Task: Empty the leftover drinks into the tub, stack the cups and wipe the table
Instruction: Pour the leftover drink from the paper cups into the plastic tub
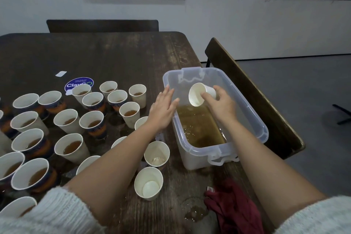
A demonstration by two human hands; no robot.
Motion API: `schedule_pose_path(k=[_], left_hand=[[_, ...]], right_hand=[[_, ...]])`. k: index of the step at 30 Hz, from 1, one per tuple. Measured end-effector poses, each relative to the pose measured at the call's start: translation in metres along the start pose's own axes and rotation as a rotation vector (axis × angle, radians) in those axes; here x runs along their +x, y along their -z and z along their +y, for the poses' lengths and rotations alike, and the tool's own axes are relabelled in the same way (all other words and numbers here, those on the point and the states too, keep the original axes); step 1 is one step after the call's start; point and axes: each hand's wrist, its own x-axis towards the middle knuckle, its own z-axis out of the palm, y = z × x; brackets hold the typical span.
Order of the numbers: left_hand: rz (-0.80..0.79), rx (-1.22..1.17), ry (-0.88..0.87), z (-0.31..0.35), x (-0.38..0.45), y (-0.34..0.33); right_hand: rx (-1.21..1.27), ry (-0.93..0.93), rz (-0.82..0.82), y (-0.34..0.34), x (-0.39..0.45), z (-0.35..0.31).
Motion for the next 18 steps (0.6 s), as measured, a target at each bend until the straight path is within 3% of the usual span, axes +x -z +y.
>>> schedule_pose_path(k=[3,5,7,11,18], left_hand=[[-0.004,0.073,0.002,0.008,0.003,0.013],[-0.008,-0.038,-0.039,0.014,0.000,0.027],[0.007,-0.142,-0.131,0.019,-0.006,0.045],[0.109,-0.118,-0.298,0.018,-0.015,0.089],[0.172,0.048,-0.242,-0.015,-0.031,0.152]], right_hand=[[0.307,-0.138,-0.036,-0.008,-0.005,-0.013],[0.412,-0.158,-0.080,-0.015,-0.008,-0.027],[0.425,-0.127,-0.127,-0.022,-0.011,-0.045],[0.479,-0.099,-0.241,-0.045,-0.015,-0.087],[0.477,-0.124,-0.568,-0.109,-0.030,-0.134]])
